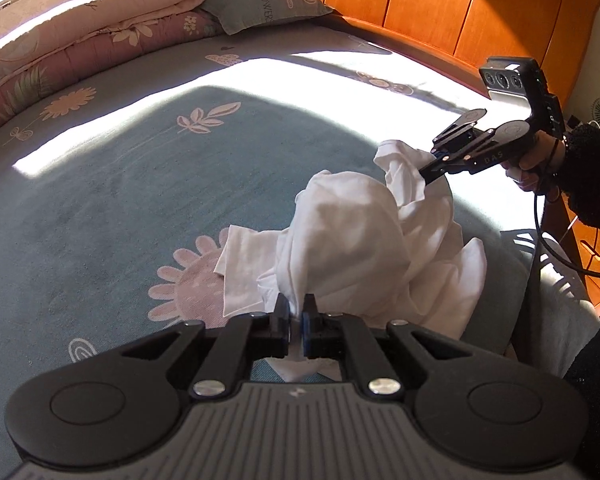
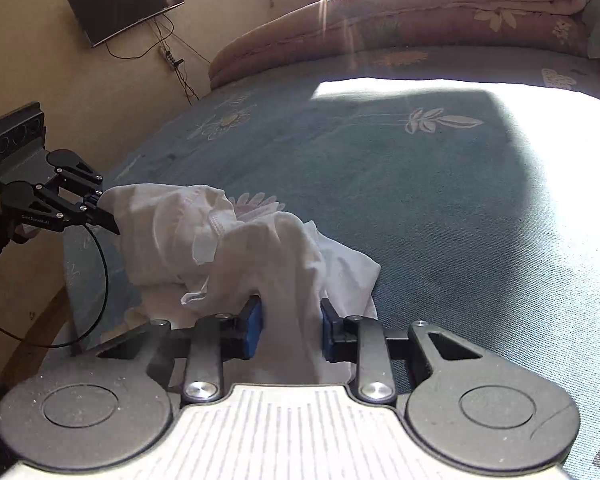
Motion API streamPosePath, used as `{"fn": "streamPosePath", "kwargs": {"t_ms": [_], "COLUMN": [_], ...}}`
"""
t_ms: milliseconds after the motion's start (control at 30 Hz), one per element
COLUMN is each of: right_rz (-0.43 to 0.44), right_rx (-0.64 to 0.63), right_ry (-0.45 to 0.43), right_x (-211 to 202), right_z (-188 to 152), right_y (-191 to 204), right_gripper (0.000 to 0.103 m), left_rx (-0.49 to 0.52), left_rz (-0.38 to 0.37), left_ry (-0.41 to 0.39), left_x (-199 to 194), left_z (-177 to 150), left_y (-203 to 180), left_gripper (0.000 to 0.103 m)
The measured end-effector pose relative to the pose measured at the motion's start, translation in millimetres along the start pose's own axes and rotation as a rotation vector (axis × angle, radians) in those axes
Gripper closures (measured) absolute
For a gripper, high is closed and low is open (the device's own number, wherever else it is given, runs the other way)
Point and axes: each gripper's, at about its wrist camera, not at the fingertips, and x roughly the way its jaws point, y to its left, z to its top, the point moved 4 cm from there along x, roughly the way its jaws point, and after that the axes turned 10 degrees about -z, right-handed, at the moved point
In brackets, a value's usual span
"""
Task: Fold clothes
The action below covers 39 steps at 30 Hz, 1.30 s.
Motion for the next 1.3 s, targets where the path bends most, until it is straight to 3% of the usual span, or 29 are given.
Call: {"fn": "streamPosePath", "kwargs": {"t_ms": [333,500,600,867,1000,1067,1133,1233,1300], "right_rz": [-0.225,-0.335,-0.38,-0.548,-0.535,-0.519,-0.503,-0.495,-0.456], "right_rx": [-0.068,-0.1,-0.095,-0.067,0.028,0.052,0.049,0.041,0.058], "right_ry": [-0.066,-0.096,-0.092,-0.082,-0.042,-0.019,-0.013,-0.016,-0.017], "right_x": [3,6,26,87,117,124,121,102,83], "right_z": [63,96,118,167,169,162,151,133,118], "right_y": [-6,-11,-27,-78,-99,-99,-91,-71,-58], "right_gripper": [0.095,0.096,0.096,0.096,0.093,0.087,0.073,0.061,0.059], "left_rx": [-0.046,-0.059,-0.044,-0.128,-0.223,-0.221,-0.219,-0.241,-0.264], "left_rz": [0.193,0.259,0.295,0.361,0.356,0.349,0.337,0.314,0.284], "left_ry": [-0.085,-0.075,-0.068,-0.081,-0.054,-0.028,-0.026,-0.047,-0.064], "left_x": [-5,10,24,68,94,99,97,79,65], "left_z": [41,66,82,112,102,93,82,66,54], "left_y": [58,101,122,184,202,199,191,175,159], "left_gripper": [0.099,0.099,0.099,0.099,0.092,0.092,0.091,0.08,0.074]}}
